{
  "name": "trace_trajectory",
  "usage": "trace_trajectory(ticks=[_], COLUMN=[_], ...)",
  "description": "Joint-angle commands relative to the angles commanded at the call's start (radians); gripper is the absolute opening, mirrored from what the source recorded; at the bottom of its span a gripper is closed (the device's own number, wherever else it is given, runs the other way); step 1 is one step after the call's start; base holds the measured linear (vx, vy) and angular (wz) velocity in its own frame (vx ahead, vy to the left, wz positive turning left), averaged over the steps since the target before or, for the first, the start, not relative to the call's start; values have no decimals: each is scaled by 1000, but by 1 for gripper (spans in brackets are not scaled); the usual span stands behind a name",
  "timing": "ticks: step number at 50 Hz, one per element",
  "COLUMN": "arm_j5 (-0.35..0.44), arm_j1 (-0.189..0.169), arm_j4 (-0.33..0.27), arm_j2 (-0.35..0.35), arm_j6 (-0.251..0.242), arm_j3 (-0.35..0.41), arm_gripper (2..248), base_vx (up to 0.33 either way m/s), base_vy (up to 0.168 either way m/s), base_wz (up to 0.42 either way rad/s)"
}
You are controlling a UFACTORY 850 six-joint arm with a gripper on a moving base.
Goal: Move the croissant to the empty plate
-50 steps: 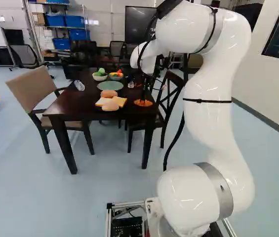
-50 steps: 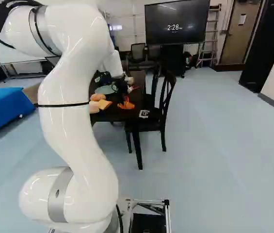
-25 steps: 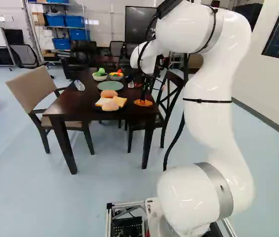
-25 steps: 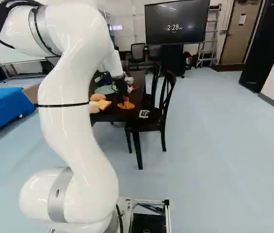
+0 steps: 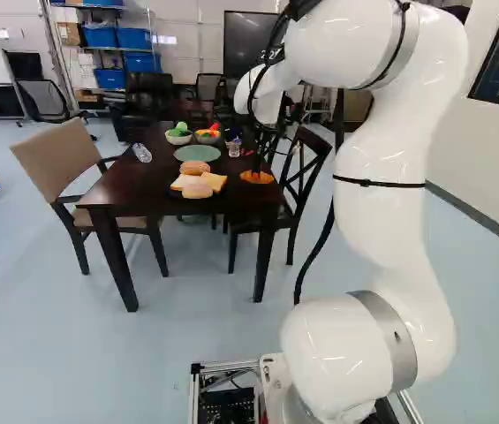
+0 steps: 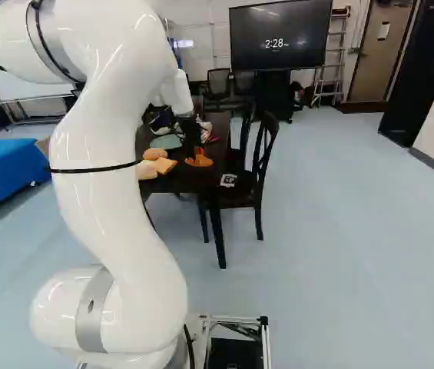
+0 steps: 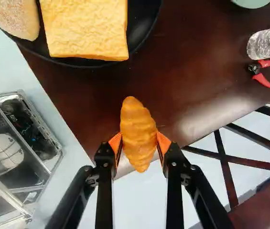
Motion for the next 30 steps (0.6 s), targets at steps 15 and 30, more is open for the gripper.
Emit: trace_trajectory(ticks=[15, 30], arm_j5=[0, 0], arm_j1=[0, 0], arm_j4=[0, 0], arm_j2=[40, 78], arm_j6=[0, 0], arm_j3=[6, 11], arm_gripper=[115, 115], base_vx=[0, 0], base_vy=[0, 0], base_wz=[0, 0])
